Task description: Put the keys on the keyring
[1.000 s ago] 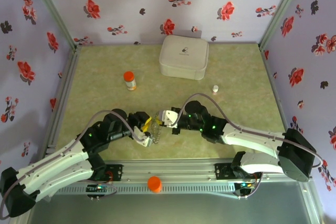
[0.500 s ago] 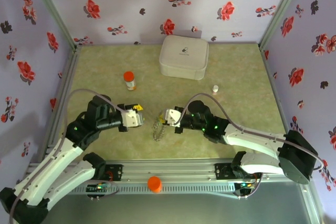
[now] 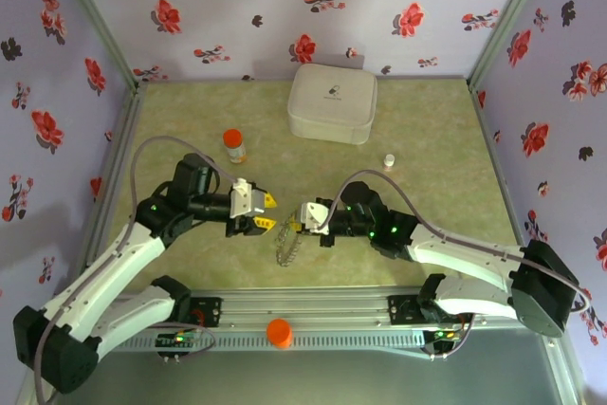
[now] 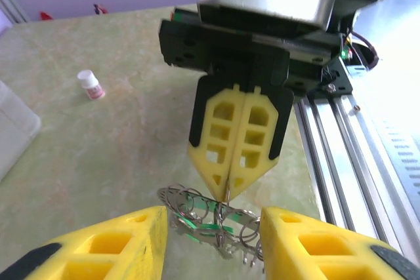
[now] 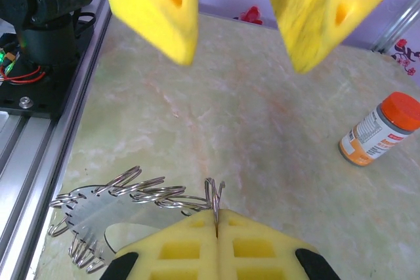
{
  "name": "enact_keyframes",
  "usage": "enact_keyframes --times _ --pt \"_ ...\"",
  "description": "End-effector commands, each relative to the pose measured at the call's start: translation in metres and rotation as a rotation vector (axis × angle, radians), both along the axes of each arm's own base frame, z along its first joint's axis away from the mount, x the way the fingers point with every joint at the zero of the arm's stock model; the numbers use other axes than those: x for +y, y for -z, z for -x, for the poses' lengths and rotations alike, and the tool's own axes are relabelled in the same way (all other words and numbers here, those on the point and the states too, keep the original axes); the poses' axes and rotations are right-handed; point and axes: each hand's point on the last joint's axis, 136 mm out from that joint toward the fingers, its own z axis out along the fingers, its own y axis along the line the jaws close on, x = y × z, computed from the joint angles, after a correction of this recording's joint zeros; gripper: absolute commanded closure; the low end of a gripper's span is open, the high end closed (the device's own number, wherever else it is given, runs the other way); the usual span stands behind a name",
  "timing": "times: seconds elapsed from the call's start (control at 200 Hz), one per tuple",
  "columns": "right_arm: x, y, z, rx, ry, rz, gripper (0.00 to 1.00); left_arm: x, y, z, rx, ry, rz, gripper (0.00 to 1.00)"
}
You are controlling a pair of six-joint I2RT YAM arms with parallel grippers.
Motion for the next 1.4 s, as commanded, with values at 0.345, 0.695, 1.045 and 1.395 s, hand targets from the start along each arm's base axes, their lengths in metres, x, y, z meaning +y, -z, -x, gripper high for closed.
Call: enact_keyframes --times 0.345,0.695,1.045,1.395 --pt "0.014 -0.028 -0.002 0.01 -0.027 -0.081 1.0 -0.011 0.016 0.006 -0.064 0.088 -0.101 0.63" --pt "0.019 -0.029 -0.003 0.017 -0.035 -0.094 1.0 -0.01 0.033 0.001 -0.077 0.096 -0.19 0.72" --pt "0.023 -0.03 -0.005 0.018 -0.038 -0.106 1.0 -0.012 0.033 -0.006 -0.123 0.069 -0.196 0.82" --pt "0.028 -0.035 -0.007 0.025 -0.039 -0.134 1.0 -0.014 0.03 -0.007 -0.127 0.063 -0.185 0.87"
